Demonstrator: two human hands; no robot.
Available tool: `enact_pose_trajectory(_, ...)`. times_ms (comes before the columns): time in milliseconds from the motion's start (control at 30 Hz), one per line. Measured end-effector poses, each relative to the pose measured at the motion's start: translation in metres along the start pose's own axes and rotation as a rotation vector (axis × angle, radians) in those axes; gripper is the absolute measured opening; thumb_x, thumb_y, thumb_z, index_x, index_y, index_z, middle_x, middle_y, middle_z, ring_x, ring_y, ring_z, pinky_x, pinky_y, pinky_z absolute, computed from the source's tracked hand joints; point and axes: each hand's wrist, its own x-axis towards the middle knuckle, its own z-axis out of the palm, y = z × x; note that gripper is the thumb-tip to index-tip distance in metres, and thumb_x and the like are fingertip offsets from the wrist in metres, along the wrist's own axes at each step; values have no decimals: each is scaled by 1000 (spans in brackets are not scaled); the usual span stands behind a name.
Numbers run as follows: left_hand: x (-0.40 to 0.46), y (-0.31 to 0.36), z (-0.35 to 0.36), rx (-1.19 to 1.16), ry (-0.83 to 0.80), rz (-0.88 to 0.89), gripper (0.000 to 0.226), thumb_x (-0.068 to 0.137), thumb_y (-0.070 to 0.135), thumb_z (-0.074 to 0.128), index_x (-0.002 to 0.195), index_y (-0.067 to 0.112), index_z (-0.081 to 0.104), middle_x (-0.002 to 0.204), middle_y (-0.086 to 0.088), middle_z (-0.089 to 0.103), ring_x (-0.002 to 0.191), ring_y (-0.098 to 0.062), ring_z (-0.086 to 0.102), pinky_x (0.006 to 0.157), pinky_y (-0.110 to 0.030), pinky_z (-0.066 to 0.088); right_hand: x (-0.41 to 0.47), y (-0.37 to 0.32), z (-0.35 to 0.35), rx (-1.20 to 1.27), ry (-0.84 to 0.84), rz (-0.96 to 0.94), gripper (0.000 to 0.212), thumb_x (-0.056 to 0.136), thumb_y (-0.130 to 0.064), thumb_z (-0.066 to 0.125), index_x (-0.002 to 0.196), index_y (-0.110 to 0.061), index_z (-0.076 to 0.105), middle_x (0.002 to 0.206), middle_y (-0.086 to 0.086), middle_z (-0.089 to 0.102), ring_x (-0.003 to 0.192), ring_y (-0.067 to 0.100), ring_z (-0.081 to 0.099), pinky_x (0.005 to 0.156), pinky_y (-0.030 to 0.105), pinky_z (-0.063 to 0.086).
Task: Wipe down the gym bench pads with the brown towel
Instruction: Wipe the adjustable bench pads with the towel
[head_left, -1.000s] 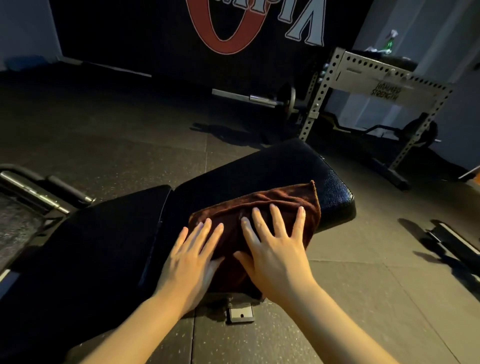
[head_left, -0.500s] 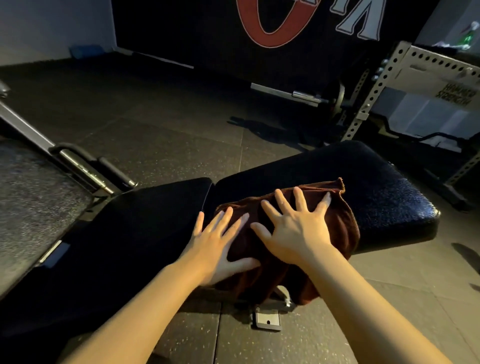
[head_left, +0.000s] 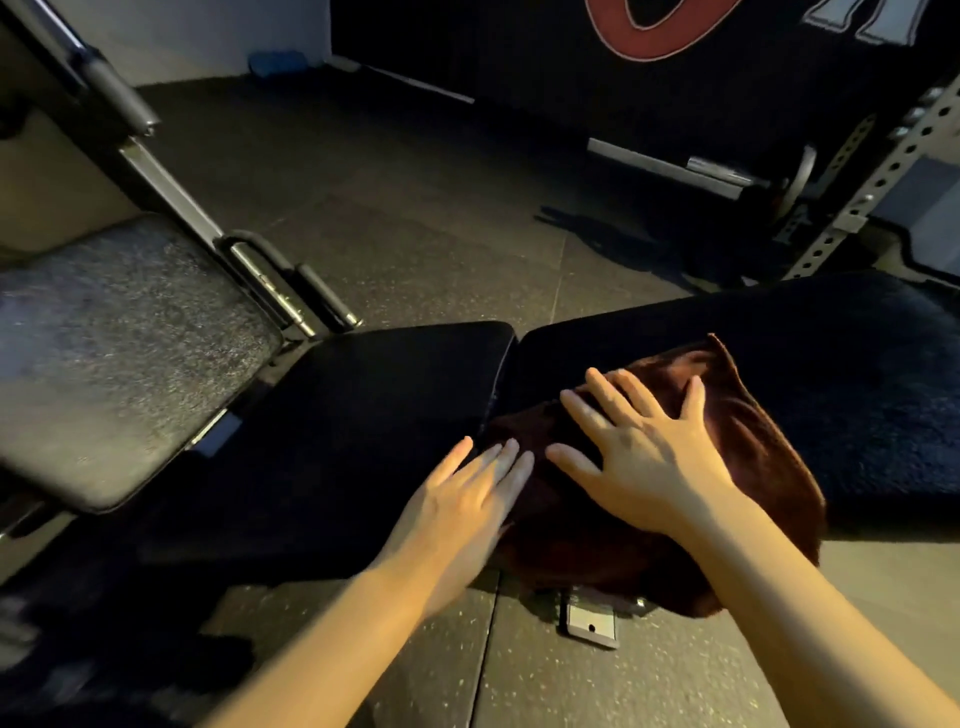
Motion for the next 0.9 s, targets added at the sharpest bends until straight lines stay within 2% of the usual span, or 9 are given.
enact_pose_trajectory(200,-78,-29,-17,76,281,-129,48,75,-1,66,122,6,68,120,-9,71,107,-17,70,106,-46,35,-6,-63,11,92,-6,-173,91,75,-77,-18,156,-37,-4,165,-4,-6,152,18,-9,116,62,-10)
enact_pose_trajectory(333,-116,-62,-19,131,121,-426,80,46,-1,93,122,10,70,121,-7,70,103,-19,71,108,-46,31,21,-123,27,187,31,-300,94,73,-72,-17,157,-33,4,166,1,5,152,19,2,119,56,-2)
enact_pose_trajectory(433,-138,-75,-14,86,10,-578,83,44,10,99,122,13,70,124,-9,69,101,-23,72,102,-49,46,37,-155,35,306,20,-383,78,90,-68,1,156,-29,15,164,1,18,151,18,10,120,53,-4)
enact_pose_trajectory(533,-130,-55,-5,-13,16,-533,60,75,29,81,131,18,62,133,-7,63,116,-24,65,106,-48,39,38,-147,27,478,148,-404,52,103,-45,32,149,-22,39,155,4,38,145,21,31,120,48,23)
enact_pose_trajectory(600,-106,-34,4,-15,-54,-391,57,93,43,52,145,22,47,150,-8,45,135,-28,48,120,-42,14,24,-127,12,408,406,-440,44,97,-35,39,134,-17,57,139,7,55,129,26,52,103,42,48)
enact_pose_trajectory(633,-91,-25,9,24,-129,-368,60,98,46,43,153,25,33,159,-6,30,145,-29,33,123,-45,2,17,-113,6,365,503,-428,42,95,-32,41,127,-16,62,131,7,61,119,25,59,95,40,51)
enact_pose_trajectory(733,-57,-10,13,34,-83,-420,56,104,44,29,157,28,21,164,-10,15,151,-32,11,121,-50,9,-4,-69,2,263,604,-342,41,95,-31,38,115,-13,69,110,6,71,96,25,69,86,41,55)
enact_pose_trajectory(833,-24,-12,14,-34,-224,-457,60,107,41,20,152,36,-19,164,-1,-21,151,-29,-16,123,-50,-4,-14,-36,19,146,586,-225,36,94,-32,47,111,-11,71,108,9,71,98,29,69,89,46,54)
enact_pose_trajectory(900,2,-13,9,-77,-248,-483,58,107,40,17,151,40,-21,164,3,-22,151,-25,-17,122,-49,-4,-14,-28,34,75,625,-203,33,94,-30,51,107,-8,72,107,12,71,100,31,69,89,46,54)
